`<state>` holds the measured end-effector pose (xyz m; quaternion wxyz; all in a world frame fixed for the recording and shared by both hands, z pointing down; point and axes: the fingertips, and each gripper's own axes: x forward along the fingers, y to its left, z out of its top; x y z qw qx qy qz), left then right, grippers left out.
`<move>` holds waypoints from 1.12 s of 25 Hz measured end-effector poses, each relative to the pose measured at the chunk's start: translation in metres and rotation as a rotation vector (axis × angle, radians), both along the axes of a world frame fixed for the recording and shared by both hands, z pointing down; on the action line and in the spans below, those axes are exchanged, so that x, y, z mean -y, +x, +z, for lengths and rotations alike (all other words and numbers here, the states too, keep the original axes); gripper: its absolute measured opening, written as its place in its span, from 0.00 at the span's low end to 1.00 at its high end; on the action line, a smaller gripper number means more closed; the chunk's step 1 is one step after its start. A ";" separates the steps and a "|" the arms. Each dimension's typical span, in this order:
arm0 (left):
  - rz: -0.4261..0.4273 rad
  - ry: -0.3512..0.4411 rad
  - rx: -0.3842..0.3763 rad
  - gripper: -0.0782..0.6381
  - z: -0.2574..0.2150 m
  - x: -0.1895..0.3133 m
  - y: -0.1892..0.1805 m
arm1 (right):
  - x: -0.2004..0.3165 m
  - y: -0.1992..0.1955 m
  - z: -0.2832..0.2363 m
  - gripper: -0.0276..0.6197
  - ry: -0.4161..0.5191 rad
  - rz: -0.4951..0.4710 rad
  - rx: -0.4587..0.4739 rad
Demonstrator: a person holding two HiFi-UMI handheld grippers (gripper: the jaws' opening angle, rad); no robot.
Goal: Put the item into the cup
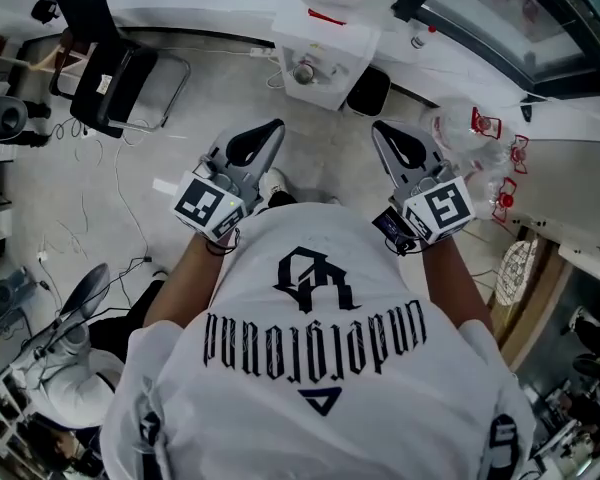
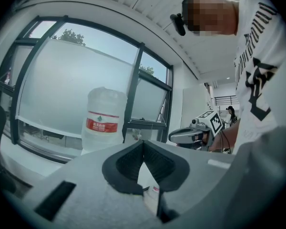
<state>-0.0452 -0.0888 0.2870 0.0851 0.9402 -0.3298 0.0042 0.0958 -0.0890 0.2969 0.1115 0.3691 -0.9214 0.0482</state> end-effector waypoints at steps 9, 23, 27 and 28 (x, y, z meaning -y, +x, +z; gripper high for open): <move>-0.030 -0.029 0.009 0.13 0.013 -0.046 0.054 | -0.043 0.054 0.008 0.07 -0.009 -0.043 0.013; -0.081 -0.010 0.023 0.13 0.009 -0.118 0.066 | -0.096 0.069 0.010 0.07 -0.008 -0.112 0.010; -0.074 -0.004 0.017 0.13 0.009 -0.132 0.055 | -0.112 0.062 0.011 0.07 -0.011 -0.084 0.018; -0.072 -0.001 0.016 0.13 0.008 -0.137 0.051 | -0.118 0.059 0.010 0.07 -0.010 -0.079 0.020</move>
